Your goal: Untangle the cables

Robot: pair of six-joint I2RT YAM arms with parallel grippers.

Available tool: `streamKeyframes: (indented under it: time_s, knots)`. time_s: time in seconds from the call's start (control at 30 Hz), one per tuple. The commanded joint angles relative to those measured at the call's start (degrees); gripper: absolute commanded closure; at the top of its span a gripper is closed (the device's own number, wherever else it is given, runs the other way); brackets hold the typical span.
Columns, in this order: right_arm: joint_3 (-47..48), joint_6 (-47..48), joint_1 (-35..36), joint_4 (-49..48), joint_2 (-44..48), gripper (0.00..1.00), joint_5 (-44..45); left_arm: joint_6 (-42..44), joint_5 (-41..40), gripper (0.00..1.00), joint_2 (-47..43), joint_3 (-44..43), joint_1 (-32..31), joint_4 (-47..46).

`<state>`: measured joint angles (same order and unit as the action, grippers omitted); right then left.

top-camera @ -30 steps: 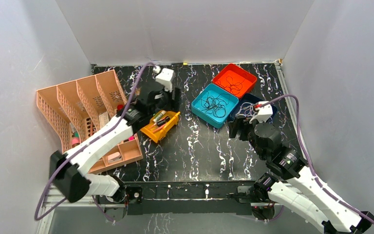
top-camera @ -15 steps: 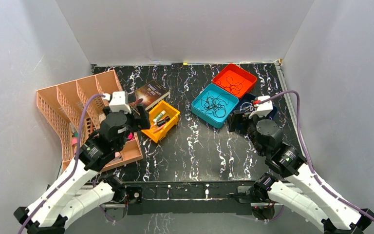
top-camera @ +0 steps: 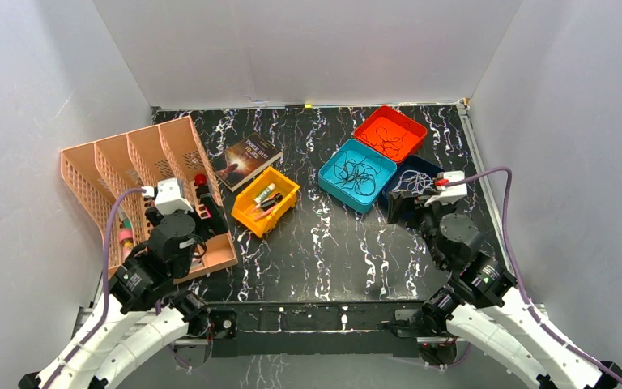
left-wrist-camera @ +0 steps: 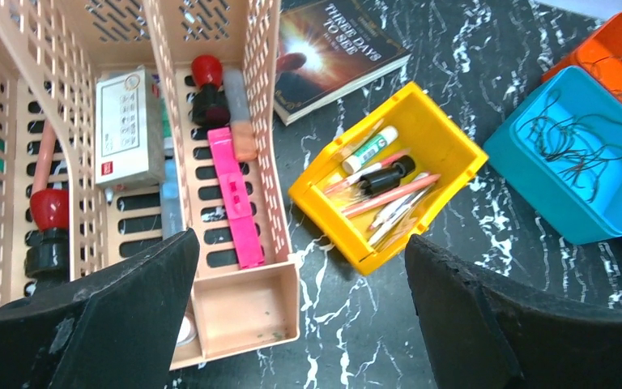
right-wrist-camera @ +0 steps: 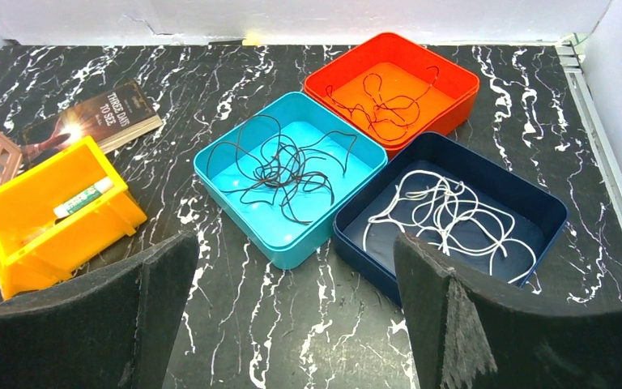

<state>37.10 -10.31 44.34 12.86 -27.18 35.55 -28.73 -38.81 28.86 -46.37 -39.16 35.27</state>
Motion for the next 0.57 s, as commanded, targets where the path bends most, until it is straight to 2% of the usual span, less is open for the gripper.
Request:
streamKeyframes:
  time_s: [0.0, 0.53]
  knots:
    - [-1.1, -0.17, -0.03, -3.2, 1.5, 0.02, 1.82, -2.61, -2.91, 0.02, -1.63, 1.3, 0.13, 3.57]
    - [-2.75, -1.38, -0.01, -1.79, 2.29, 0.02, 2.07, -1.61, -3.38, 0.02, -0.98, 1.46, 0.13, 2.91]
